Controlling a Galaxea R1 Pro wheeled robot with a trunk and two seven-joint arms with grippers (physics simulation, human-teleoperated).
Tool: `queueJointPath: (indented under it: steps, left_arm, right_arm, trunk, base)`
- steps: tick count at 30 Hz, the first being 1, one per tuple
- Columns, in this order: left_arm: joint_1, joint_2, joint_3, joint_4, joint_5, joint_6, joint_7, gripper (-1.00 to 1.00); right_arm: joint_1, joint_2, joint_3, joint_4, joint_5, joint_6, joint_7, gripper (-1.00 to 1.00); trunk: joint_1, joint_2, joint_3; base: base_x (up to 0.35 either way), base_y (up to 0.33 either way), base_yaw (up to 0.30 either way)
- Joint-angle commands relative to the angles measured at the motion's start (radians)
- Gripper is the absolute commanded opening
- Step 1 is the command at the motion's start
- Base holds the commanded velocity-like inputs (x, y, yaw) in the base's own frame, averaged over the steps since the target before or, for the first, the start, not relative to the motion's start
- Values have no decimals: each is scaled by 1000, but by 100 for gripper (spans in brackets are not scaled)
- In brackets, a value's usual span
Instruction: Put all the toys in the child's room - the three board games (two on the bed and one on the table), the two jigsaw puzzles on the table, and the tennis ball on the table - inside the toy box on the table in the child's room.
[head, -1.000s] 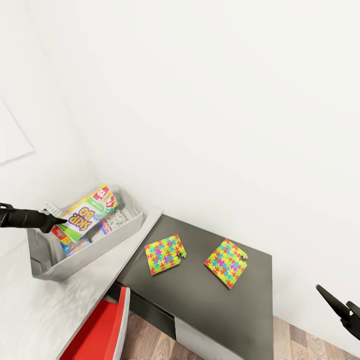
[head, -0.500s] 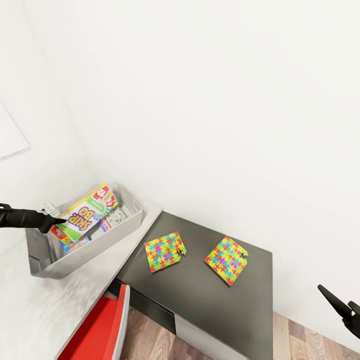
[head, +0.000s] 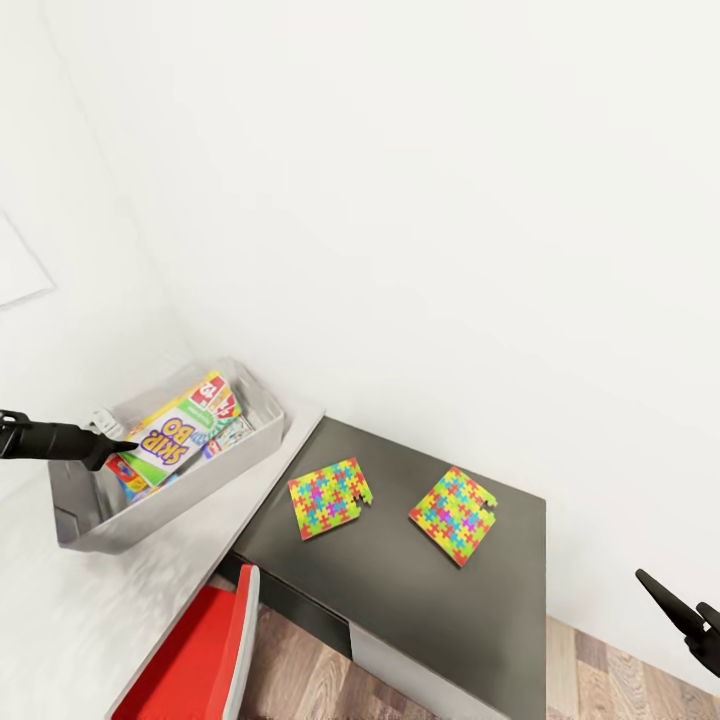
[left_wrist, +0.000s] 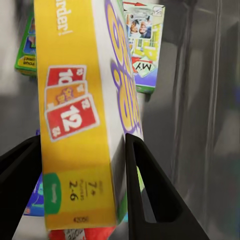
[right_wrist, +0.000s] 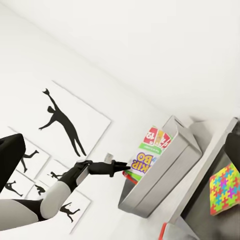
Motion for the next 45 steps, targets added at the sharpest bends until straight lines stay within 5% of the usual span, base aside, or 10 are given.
queueJointPath:
  steps: [1, 15, 37, 38, 45]
  left_arm:
    - [-1, -1, 4, -1, -6, 8, -7, -100]
    - [-1, -2, 4, 2, -5, -3, -8, -100]
    - [-2, -3, 2, 2, -5, -4, -8, -100]
    - [-2, -4, 3, 2, -7, -4, -7, 100]
    - [-2, -11, 2, 2, -12, 0, -6, 100]
  right_arm:
    - [0, 0, 0, -1, -5, 10, 0, 100]
    - [0, 0, 0, -1, -5, 10, 0, 100]
    - [5, 3, -7, 0, -5, 9, 1, 100]
    - [5, 3, -7, 1, -5, 10, 1, 100]
    - [5, 3, -7, 1, -5, 10, 1, 100]
  trunk:
    - [1, -2, -3]
    - [1, -2, -24]
    - [1, -2, -26]
    - [1, -2, -26]
    - [1, -2, -26]
  base:
    - [0, 0, 0]
    - [0, 0, 0]
    - [0, 0, 0]
    - [0, 0, 0]
    - [0, 0, 0]
